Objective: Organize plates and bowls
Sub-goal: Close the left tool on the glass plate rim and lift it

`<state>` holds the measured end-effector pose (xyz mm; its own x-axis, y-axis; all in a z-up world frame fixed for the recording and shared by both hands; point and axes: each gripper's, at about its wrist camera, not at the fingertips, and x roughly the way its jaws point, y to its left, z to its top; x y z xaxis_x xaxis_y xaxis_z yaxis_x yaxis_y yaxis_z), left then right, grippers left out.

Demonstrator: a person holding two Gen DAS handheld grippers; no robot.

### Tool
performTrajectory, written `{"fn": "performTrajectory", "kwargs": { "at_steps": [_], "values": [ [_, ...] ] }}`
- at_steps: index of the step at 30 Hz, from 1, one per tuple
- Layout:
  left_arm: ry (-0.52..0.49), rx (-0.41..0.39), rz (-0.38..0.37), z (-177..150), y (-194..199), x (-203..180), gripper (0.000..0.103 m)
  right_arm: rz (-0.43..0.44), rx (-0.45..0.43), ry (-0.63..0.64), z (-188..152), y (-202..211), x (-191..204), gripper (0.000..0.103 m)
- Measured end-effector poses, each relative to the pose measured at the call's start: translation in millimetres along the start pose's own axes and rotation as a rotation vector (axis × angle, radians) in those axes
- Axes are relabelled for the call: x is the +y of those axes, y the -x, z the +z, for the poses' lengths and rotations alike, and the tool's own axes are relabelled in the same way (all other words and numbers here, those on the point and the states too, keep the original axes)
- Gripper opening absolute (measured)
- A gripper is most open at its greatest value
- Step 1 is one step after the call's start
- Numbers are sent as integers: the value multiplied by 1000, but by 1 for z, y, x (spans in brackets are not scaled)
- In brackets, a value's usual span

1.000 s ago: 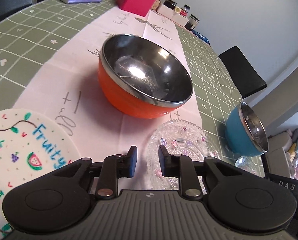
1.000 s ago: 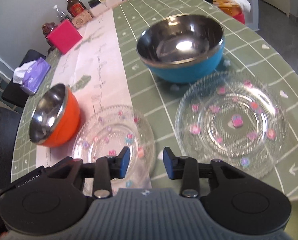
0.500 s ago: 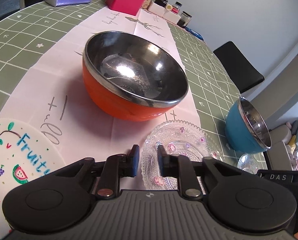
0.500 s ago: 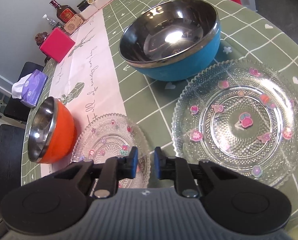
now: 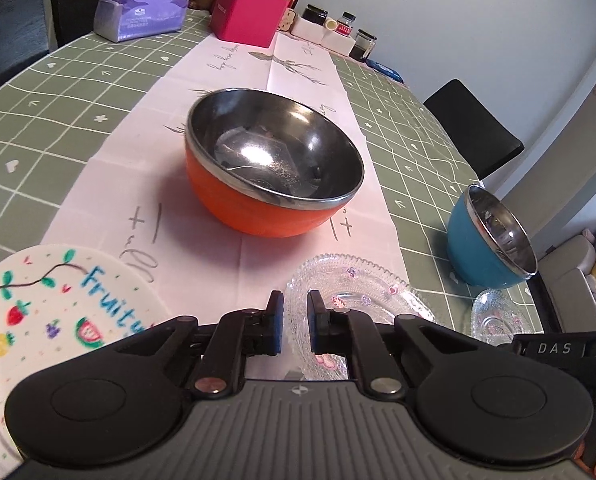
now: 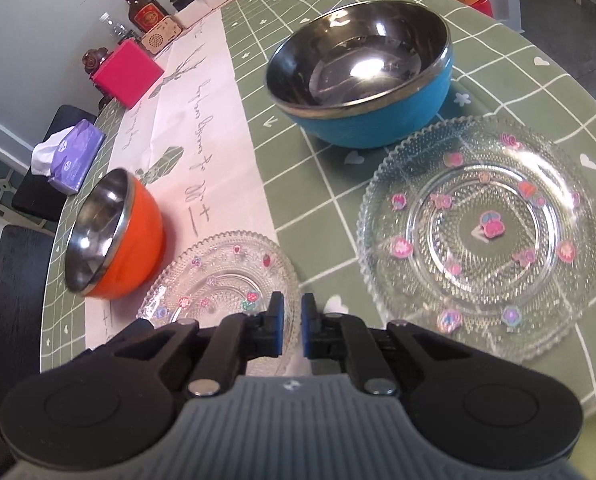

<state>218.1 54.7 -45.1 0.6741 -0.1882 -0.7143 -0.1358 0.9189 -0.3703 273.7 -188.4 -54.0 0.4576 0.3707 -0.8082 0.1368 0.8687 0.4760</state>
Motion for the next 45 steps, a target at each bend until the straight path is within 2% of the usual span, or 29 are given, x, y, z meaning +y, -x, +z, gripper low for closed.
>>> {"fn": "performTrajectory", "kwargs": {
  "at_steps": [4, 11, 17, 24, 32, 35, 39, 45],
  "values": [
    [-4, -22, 5, -8, 28, 2, 13, 15, 10, 21, -14, 14, 6, 6],
    [6, -63, -9, -27, 80, 7, 13, 63, -24, 92, -46, 53, 17, 6],
    [4, -52, -38, -54, 114, 13, 13, 109, -47, 147, -80, 85, 9, 6],
    [2, 2, -27, -83, 124, 27, 13, 112, -12, 190, -113, 86, 0, 6],
    [11, 65, 75, -98, 121, 47, 13, 106, 51, 279, -136, 64, 14, 6],
    [14, 88, 108, -104, 119, 51, 13, 92, 76, 303, -142, 55, 18, 6],
    [10, 115, 112, -109, 118, 53, 13, 81, 92, 314, -146, 51, 17, 6],
    [-29, 105, 131, -111, 118, 49, 15, 72, 90, 327, -147, 51, 18, 6]
  ]
}}
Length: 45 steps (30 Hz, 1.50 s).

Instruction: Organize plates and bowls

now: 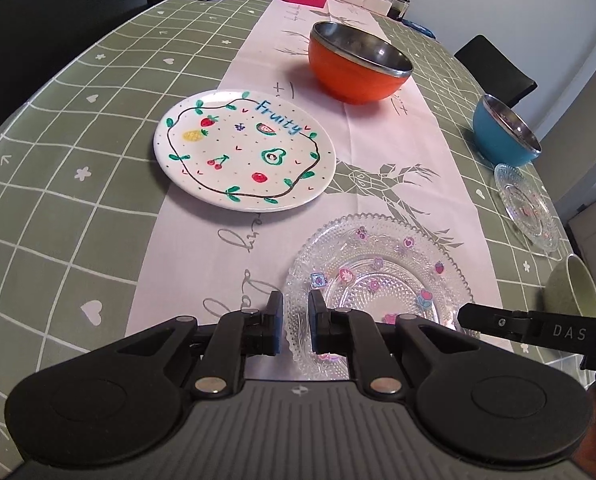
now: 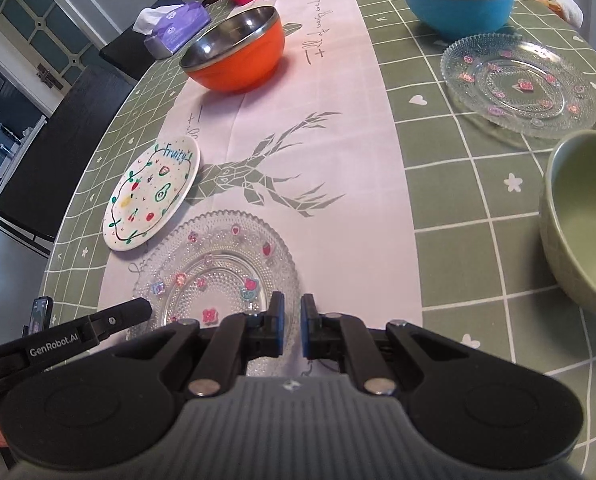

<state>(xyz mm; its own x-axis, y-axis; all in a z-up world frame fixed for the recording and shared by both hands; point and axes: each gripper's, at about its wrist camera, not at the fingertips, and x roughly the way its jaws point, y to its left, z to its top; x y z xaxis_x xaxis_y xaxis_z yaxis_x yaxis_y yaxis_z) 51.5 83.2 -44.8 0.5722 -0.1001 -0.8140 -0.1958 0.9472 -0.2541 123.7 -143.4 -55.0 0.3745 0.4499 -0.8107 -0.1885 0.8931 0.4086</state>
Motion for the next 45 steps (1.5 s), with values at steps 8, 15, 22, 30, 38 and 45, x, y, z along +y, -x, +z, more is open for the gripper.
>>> {"fn": "performTrajectory", "kwargs": {
  "at_steps": [8, 15, 22, 30, 38, 45],
  "values": [
    [-25, -9, 12, -1, -1, -4, 16, 1, 2, -1, 1, 0, 0, 7],
    [-2, -45, 23, 3, 4, 0, 35, -19, -12, 22, 0, 2, 4, 16],
    [-7, -120, 25, 10, 14, 1, 50, -33, -75, 59, 3, 11, 8, 37],
    [-52, -179, 14, 38, 23, 11, 53, 38, -194, 135, 21, 20, 30, 41],
    [-102, -196, 6, 76, 18, 33, 52, 152, -174, 97, 49, -2, 47, 41],
    [-84, -154, 0, 104, -6, 73, 52, 179, -92, 55, 68, -42, 56, 39]
  ]
}}
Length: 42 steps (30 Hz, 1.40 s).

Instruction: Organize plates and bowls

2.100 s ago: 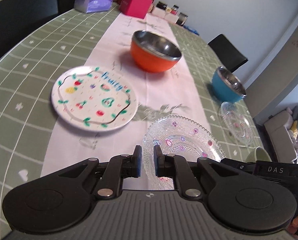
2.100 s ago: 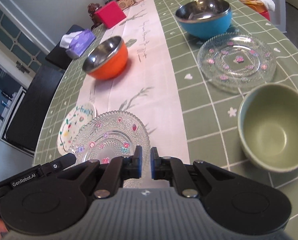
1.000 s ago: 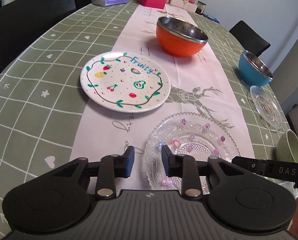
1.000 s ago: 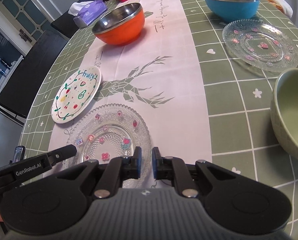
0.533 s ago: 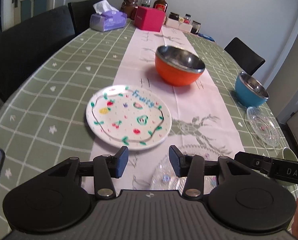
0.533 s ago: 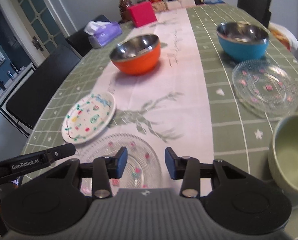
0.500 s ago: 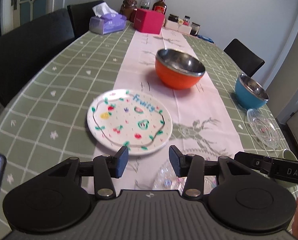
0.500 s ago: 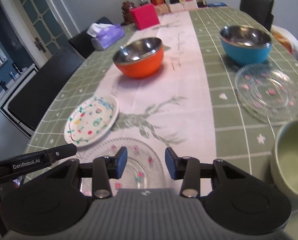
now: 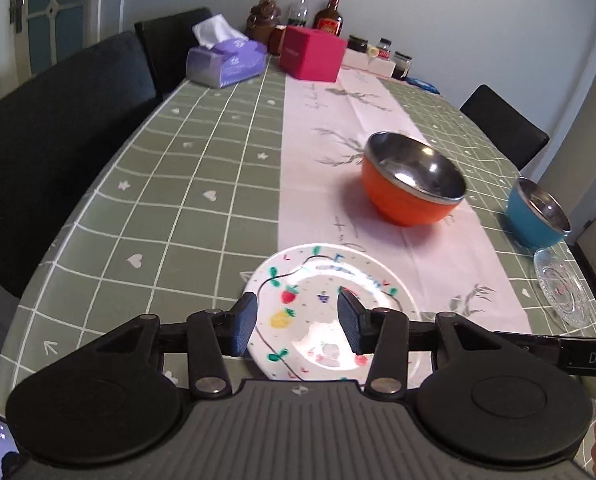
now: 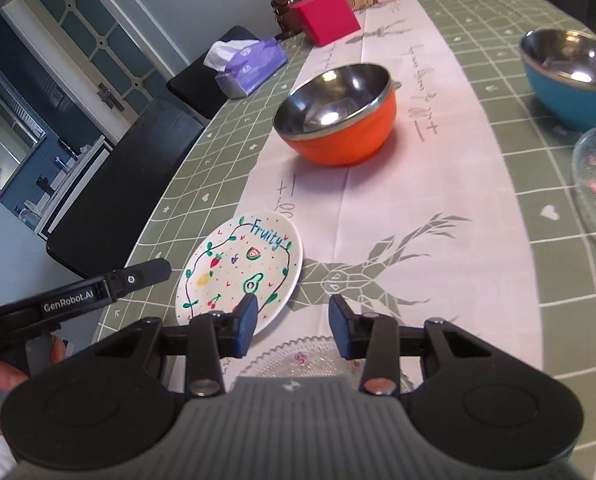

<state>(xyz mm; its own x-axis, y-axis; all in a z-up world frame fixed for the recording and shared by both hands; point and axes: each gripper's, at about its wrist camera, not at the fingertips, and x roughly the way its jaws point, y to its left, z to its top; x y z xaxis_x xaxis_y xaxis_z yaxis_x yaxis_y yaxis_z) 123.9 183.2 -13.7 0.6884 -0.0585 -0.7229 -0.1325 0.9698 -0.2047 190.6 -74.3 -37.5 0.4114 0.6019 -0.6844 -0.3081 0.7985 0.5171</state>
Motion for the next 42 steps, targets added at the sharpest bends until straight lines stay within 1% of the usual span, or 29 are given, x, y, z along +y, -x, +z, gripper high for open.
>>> {"fn": "performTrajectory", "kwargs": {
  "at_steps": [2, 4, 8, 10, 15, 17, 18, 20, 22, 24, 26, 27, 29, 35, 37, 42],
  "values": [
    [-2, 8, 5, 2, -9, 7, 52, -2, 18, -17, 4, -12, -2, 35],
    [-7, 14, 23, 3, -18, 15, 52, -7, 34, -31, 7, -22, -5, 34],
    [41, 41, -3, 5, -33, 32, 50, -4, 66, -65, 11, -39, -10, 31],
    [50, 45, -15, 5, -38, 37, 45, 1, 76, -75, 11, -45, -12, 30],
    [48, 73, -25, 4, -46, 38, 38, 10, 76, -93, 15, -51, -13, 30],
    [50, 80, -26, 3, -48, 38, 37, 20, 79, -104, 16, -52, -13, 29],
    [52, 82, -26, 3, -49, 38, 36, 27, 83, -110, 16, -53, -13, 28],
    [56, 81, -27, 4, -50, 39, 34, 36, 93, -117, 15, -56, -13, 20],
    [63, 80, -31, 4, -51, 40, 32, 42, 97, -119, 14, -58, -12, 17],
    [60, 77, -32, 4, -51, 39, 30, 40, 96, -118, 14, -58, -11, 14],
    [58, 76, -38, 4, -52, 38, 26, 43, 100, -122, 14, -60, -10, 11],
    [59, 79, -41, 4, -53, 38, 22, 49, 104, -127, 13, -61, -11, 10],
    [58, 83, -38, 4, -53, 35, 20, 47, 102, -128, 13, -61, -11, 8],
    [47, 78, -17, 4, -50, 30, 19, 46, 98, -127, 13, -60, -11, 7],
    [53, 67, -23, 5, -48, 30, 17, 39, 95, -125, 13, -60, -11, 8],
    [70, 45, -44, 8, -42, 29, 17, 29, 85, -130, 12, -58, -12, 7]
  ]
}}
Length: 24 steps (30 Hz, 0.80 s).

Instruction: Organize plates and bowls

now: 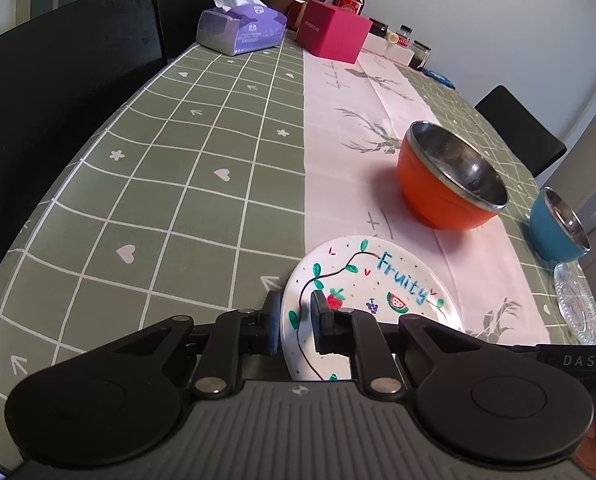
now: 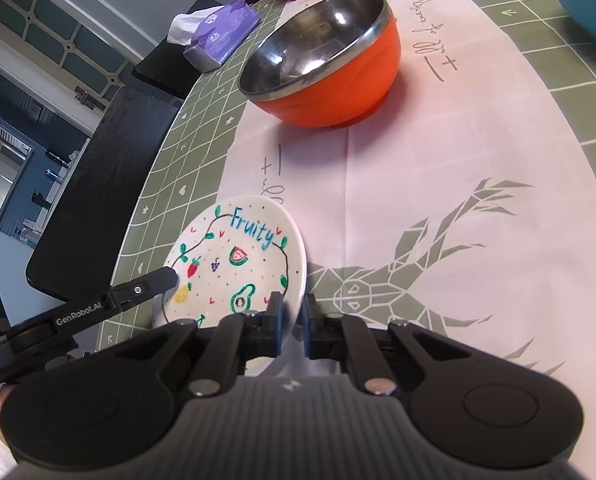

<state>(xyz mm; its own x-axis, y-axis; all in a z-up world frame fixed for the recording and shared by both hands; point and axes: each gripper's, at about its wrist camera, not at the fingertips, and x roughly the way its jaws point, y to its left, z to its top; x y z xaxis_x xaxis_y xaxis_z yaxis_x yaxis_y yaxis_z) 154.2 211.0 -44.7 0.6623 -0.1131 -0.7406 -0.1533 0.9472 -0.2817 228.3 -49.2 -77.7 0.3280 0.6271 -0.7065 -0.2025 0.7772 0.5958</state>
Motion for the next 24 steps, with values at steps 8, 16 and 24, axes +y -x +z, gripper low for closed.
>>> {"fn": "performTrajectory", "kwargs": {
  "at_steps": [8, 16, 24],
  "values": [
    [5, -43, -22, 3, 19, -10, 17, 18, -37, -19, 0, 20, 1, 7],
    [0, -72, -84, 1, 47, -32, 17, 32, -81, -52, -5, 61, -7, 7],
    [-33, -56, -136, -18, 63, -64, 17, 20, -123, -98, -19, 105, -22, 6]
  ]
}}
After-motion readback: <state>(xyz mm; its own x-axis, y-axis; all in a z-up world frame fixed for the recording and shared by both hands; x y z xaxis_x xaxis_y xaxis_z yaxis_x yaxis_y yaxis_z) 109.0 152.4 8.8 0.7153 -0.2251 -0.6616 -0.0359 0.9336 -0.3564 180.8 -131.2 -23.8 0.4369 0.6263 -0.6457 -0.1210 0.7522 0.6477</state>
